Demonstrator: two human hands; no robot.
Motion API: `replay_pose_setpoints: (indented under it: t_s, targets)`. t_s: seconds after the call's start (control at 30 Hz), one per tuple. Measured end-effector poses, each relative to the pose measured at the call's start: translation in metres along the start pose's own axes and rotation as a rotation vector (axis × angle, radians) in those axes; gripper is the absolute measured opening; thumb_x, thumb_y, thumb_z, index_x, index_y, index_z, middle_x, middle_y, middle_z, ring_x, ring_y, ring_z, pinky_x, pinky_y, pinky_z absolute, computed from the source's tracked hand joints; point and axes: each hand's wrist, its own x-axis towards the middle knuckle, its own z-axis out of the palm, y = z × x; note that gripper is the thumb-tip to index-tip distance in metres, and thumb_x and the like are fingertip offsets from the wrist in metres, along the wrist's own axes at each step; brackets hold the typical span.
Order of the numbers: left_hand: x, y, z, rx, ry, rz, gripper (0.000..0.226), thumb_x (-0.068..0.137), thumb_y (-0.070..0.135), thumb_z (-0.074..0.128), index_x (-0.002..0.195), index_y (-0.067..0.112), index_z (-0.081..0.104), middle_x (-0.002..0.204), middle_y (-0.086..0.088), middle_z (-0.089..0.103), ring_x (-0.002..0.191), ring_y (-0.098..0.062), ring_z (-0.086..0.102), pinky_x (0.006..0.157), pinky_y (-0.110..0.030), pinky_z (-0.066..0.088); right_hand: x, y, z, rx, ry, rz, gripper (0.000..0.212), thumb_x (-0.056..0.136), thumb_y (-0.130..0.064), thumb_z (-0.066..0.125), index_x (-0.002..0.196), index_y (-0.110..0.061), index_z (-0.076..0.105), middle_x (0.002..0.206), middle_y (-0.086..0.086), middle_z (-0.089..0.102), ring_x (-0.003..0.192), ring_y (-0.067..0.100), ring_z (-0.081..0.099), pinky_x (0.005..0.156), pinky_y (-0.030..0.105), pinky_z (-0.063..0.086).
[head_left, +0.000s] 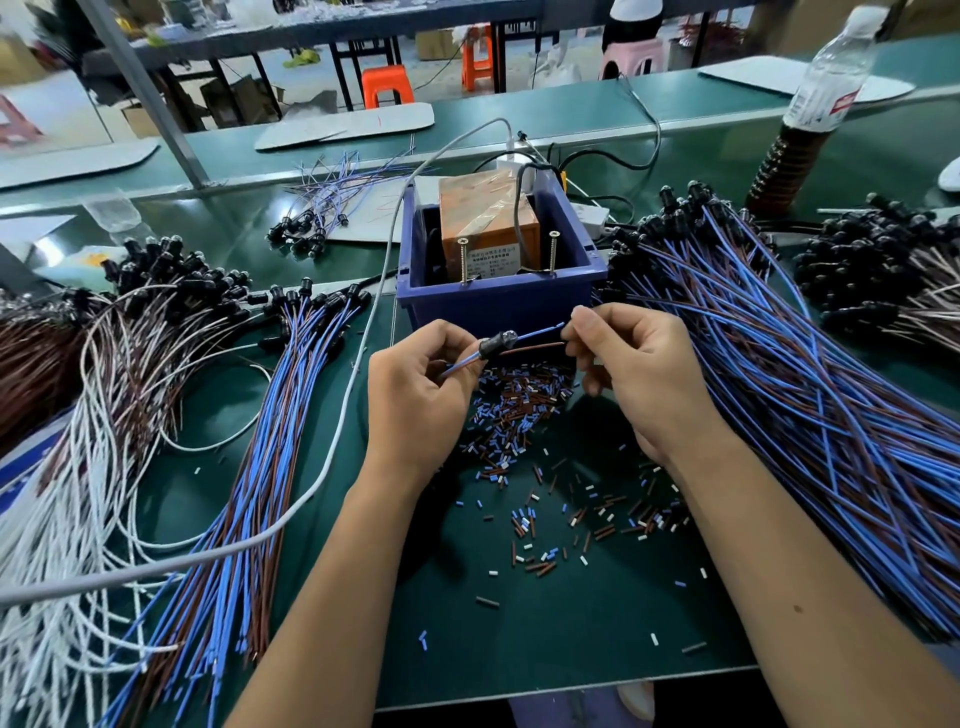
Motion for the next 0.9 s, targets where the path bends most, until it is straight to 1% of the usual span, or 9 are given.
replay_pose_setpoints:
  t_s: [0.2,0.27,0.37,0.4,0.47,0.53,0.63,0.77,0.9]
  targets:
    - [-0.001,0.002,0.001,0.009,-0.042,0.007,0.017,0.085,0.004,0.068,0.074,0.017,0.066,0.061,-0.001,0.057,0.053,-0.004,0.043,0.049,-0.017,0.035,0.0,0.003,0.001,-0.092,-0.029,-0.104,0.018,0.098,-0.027,0.073,0.083,-0.02,0.08,0.076,0.005,0.074,0.064,0.011,0.06,0.057,0.024,0.048]
    - [-0.001,0.003,0.001,0.011,-0.033,0.014,0.016,0.086,0.009,0.068,0.073,0.018,0.065,0.06,-0.003,0.056,0.054,-0.006,0.044,0.05,-0.021,0.035,0.001,0.003,-0.002,-0.07,0.03,-0.12,0.018,0.098,-0.028,0.072,0.083,-0.021,0.079,0.075,0.002,0.073,0.062,0.009,0.058,0.056,0.023,0.048]
    - [0.001,0.002,-0.002,-0.037,0.062,0.007,0.018,0.091,0.012,0.07,0.074,0.009,0.065,0.061,-0.007,0.058,0.053,-0.018,0.047,0.05,-0.031,0.037,0.006,0.002,-0.01,0.061,0.178,-0.1,0.019,0.099,-0.025,0.071,0.082,-0.021,0.078,0.073,-0.001,0.071,0.058,0.011,0.053,0.051,0.023,0.045]
    - [0.001,0.003,-0.002,-0.062,0.09,0.0,0.021,0.093,0.015,0.07,0.074,0.009,0.065,0.06,-0.004,0.058,0.053,-0.016,0.047,0.05,-0.031,0.036,0.007,0.003,-0.01,0.065,0.194,-0.086,0.017,0.099,-0.022,0.072,0.084,-0.021,0.079,0.074,-0.001,0.071,0.057,0.012,0.051,0.05,0.024,0.044]
    - [0.001,0.007,-0.001,-0.097,0.113,-0.002,0.025,0.096,0.018,0.068,0.073,0.009,0.064,0.06,0.002,0.059,0.052,-0.011,0.046,0.05,-0.028,0.036,0.005,0.007,-0.005,-0.005,0.162,-0.05,0.008,0.095,-0.016,0.076,0.09,-0.02,0.08,0.075,0.0,0.072,0.057,0.01,0.053,0.052,0.025,0.044]
    - [0.001,0.009,0.003,-0.115,0.113,0.0,0.027,0.096,0.019,0.068,0.073,0.006,0.064,0.061,0.0,0.061,0.053,-0.021,0.049,0.052,-0.033,0.039,0.001,0.008,0.007,-0.044,0.097,-0.044,0.01,0.091,-0.01,0.079,0.094,-0.02,0.08,0.074,-0.004,0.073,0.056,0.005,0.055,0.052,0.021,0.044]
    - [0.0,0.009,0.007,-0.136,0.111,0.001,0.026,0.097,0.022,0.069,0.076,0.008,0.065,0.062,0.0,0.064,0.056,-0.027,0.056,0.055,-0.036,0.044,-0.005,0.005,0.021,0.162,-0.045,-0.036,0.012,0.089,-0.007,0.079,0.097,-0.015,0.081,0.076,-0.002,0.073,0.059,0.007,0.056,0.047,0.02,0.042]
    - [-0.002,0.009,0.01,-0.148,0.076,-0.003,0.016,0.095,0.009,0.068,0.079,0.011,0.065,0.064,0.0,0.068,0.058,-0.014,0.064,0.06,-0.027,0.05,-0.012,0.001,0.028,0.31,-0.113,-0.051,0.012,0.082,-0.02,0.081,0.093,-0.016,0.083,0.083,0.011,0.075,0.061,0.013,0.058,0.046,0.022,0.043]
    - [-0.004,0.009,0.014,-0.151,0.024,0.012,0.027,0.09,-0.009,0.065,0.079,0.015,0.065,0.064,0.001,0.069,0.059,-0.01,0.065,0.063,-0.02,0.05,-0.012,0.001,0.03,0.307,-0.1,-0.074,0.007,0.084,-0.021,0.079,0.089,-0.018,0.083,0.081,0.01,0.074,0.059,0.015,0.057,0.044,0.023,0.041]
